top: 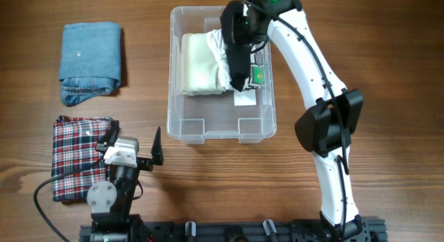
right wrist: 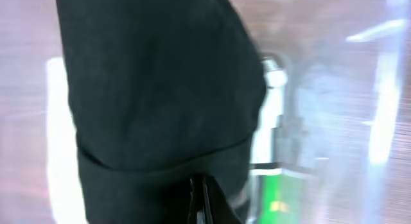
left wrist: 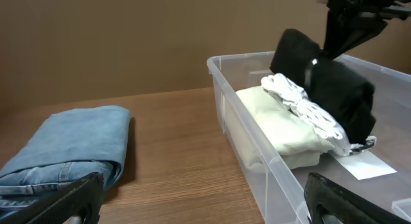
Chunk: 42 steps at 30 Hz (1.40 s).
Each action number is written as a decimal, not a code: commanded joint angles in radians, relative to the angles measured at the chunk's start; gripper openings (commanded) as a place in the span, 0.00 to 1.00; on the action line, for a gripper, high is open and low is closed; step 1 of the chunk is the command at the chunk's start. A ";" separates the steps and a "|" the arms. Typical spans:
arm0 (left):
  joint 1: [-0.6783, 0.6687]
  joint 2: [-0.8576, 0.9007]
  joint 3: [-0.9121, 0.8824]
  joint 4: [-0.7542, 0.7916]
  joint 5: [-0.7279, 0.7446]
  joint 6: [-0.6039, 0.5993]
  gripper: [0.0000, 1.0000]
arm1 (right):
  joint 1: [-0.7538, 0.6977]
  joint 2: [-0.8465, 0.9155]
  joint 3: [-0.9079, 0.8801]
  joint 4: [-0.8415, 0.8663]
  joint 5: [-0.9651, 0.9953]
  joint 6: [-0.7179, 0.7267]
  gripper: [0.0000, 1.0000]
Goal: Pack container
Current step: 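Press and push the black bundle into place with the right gripper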
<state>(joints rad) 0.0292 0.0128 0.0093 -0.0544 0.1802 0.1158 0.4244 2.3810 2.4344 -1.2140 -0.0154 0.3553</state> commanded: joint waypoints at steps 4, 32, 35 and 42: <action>0.008 -0.010 -0.004 -0.006 -0.006 0.011 1.00 | 0.121 0.035 -0.002 0.027 -0.075 0.036 0.04; 0.008 -0.010 -0.004 -0.006 -0.006 0.011 1.00 | 0.184 0.015 -0.002 0.157 -0.127 0.022 0.04; 0.008 -0.010 -0.004 -0.006 -0.006 0.011 1.00 | 0.184 0.048 -0.002 0.161 -0.116 0.022 0.04; 0.008 -0.010 -0.004 -0.006 -0.006 0.011 1.00 | 0.183 0.084 -0.006 0.159 -0.018 0.021 0.05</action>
<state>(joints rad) 0.0292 0.0128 0.0093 -0.0544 0.1802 0.1158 0.6071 2.4454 2.4332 -1.0542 -0.0956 0.3908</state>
